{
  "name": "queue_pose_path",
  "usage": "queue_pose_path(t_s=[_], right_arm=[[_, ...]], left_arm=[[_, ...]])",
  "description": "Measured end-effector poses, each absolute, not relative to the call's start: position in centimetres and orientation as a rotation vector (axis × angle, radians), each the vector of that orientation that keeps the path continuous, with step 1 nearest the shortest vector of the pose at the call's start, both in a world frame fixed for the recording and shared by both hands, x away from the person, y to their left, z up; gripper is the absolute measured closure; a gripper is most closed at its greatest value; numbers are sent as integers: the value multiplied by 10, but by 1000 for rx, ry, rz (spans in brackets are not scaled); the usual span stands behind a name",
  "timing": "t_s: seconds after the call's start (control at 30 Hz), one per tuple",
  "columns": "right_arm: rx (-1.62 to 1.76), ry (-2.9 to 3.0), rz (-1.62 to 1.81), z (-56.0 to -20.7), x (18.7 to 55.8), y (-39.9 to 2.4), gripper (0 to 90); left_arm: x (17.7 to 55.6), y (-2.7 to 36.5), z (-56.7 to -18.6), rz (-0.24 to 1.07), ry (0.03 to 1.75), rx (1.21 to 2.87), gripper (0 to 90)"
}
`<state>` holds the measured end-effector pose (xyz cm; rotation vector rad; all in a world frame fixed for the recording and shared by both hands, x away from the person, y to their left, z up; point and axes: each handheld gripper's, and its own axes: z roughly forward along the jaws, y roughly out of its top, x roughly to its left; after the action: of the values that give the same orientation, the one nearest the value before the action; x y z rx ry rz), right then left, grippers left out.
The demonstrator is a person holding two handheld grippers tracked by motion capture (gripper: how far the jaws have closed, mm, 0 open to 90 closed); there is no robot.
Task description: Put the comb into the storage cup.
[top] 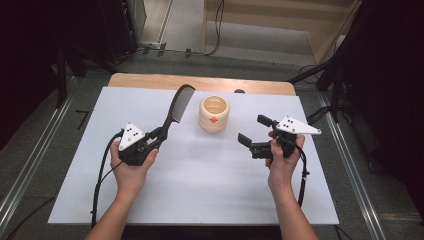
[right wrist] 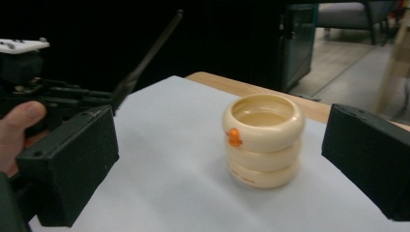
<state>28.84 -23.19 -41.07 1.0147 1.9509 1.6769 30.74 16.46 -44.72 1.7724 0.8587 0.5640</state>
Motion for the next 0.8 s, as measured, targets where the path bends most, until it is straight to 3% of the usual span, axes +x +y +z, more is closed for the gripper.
queue_pose_path(t_s=[0.8], right_arm=[[1091, 2069, 1697, -427, 292, -190, 0]], left_arm=[[288, 136, -466, 526, 773, 1792, 724]])
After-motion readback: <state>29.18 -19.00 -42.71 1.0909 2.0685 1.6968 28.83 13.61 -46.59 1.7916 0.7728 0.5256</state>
